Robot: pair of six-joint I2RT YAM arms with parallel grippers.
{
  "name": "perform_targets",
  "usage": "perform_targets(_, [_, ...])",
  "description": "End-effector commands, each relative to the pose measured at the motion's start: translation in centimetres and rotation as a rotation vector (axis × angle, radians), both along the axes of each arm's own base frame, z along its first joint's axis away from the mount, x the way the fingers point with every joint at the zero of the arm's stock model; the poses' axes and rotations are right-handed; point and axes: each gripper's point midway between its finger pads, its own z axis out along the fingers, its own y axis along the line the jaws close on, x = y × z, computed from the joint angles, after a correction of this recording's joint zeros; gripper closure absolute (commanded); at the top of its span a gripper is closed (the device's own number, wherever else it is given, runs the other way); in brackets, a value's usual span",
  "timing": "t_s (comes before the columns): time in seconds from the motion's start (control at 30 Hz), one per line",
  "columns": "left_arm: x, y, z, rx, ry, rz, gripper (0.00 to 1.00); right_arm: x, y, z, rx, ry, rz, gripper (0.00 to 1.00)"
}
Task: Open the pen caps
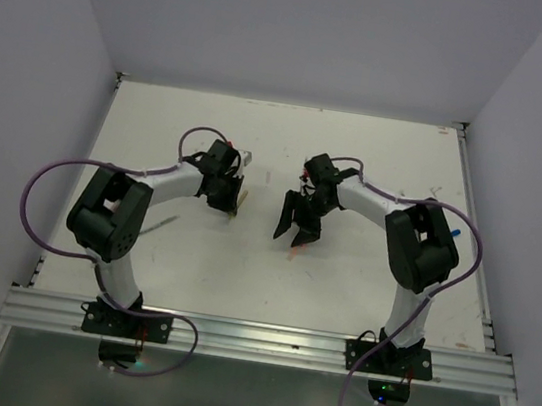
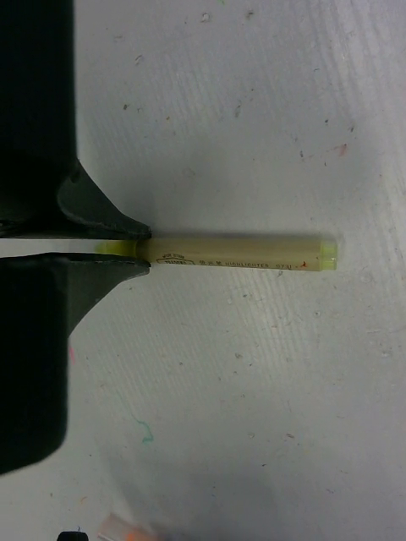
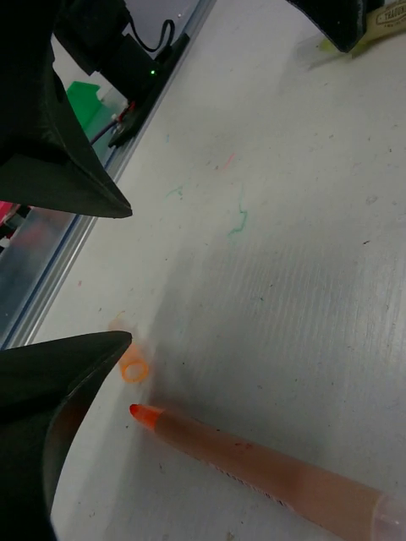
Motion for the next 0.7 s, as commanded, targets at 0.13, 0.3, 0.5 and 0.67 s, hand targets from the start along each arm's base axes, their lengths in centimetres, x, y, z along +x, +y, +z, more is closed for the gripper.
perform_targets(0.13, [-1.2, -0.3, 0.9, -0.025, 0.022, -0.016, 1.0, -0.4, -0.8, 0.9, -0.033, -0.02, -0.035, 0.48])
perform_targets(0.3, [-0.9, -0.4, 1.5, -0.029, 0.005, -0.018, 1.0, 0.8, -2.2, 4.1, -0.08, -0.199, -0.032, 0.5])
perform_targets(0.5, [-1.1, -0.7, 1.3, -0.047, 0.012, -0.021, 1.0, -3.5, -8.7, 2.7, -0.318, -0.086, -0.115, 0.49])
perform_targets(0.67, [-1.1, -0.7, 1.6, -0.049, 0.007, -0.022, 1.0, -7.1, -12.1, 1.0, -0.409, -0.001, -0.215, 0.46])
